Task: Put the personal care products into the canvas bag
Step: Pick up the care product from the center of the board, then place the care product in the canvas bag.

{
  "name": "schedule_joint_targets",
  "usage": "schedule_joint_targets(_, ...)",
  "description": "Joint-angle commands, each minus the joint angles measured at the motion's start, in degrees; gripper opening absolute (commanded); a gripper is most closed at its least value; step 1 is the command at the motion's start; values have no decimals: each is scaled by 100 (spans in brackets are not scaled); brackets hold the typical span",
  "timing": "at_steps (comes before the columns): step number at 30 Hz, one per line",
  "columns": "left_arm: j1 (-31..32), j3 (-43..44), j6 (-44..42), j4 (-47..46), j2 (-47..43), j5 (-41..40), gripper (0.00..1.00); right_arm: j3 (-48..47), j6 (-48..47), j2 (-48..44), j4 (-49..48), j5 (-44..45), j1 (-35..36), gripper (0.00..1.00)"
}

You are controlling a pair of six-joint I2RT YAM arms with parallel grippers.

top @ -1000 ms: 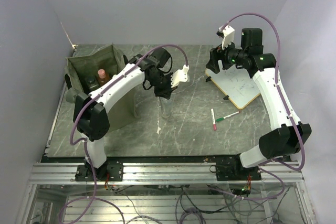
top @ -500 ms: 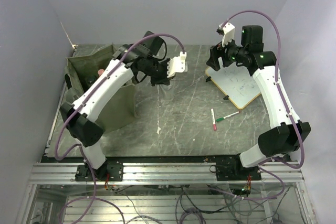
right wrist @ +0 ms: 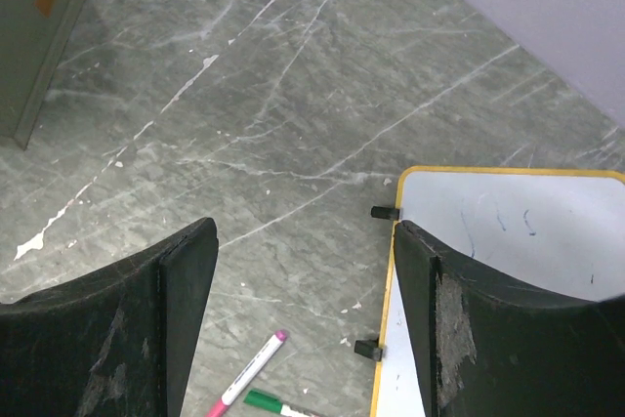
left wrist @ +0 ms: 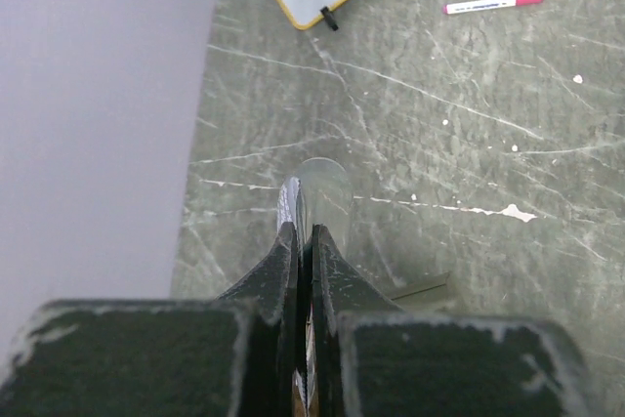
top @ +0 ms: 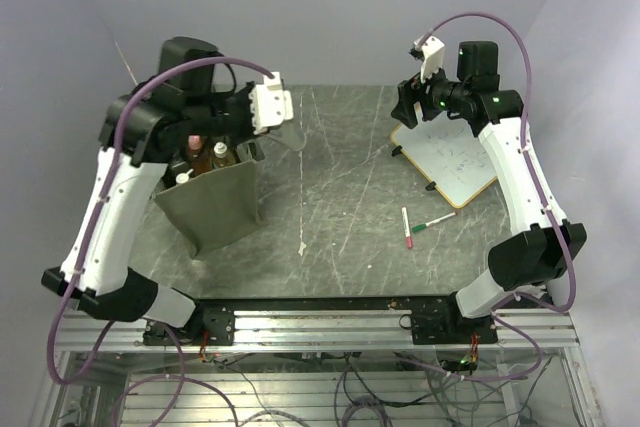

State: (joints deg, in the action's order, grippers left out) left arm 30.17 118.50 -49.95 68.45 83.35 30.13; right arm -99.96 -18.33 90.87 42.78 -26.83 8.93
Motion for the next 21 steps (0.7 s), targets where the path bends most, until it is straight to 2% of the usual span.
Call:
schedule_joint_targets(1,-408,407,-1,-202,-478,539,7,-226,-171,63,66,-136,54,72)
schedule_joint_targets(5,-927,349,131,-233,-956,547,7,-324,-206,113,75,-180,222,72)
schedule_joint_targets(14,-2103,-108,1027,-319,-1881,565,7,-670,-312,201,90,-268,755,71)
schedule_joint_targets(21,-2837,-724,2044,-336,-2196,630,7,-881,-374,204,-35,-599,1647,71)
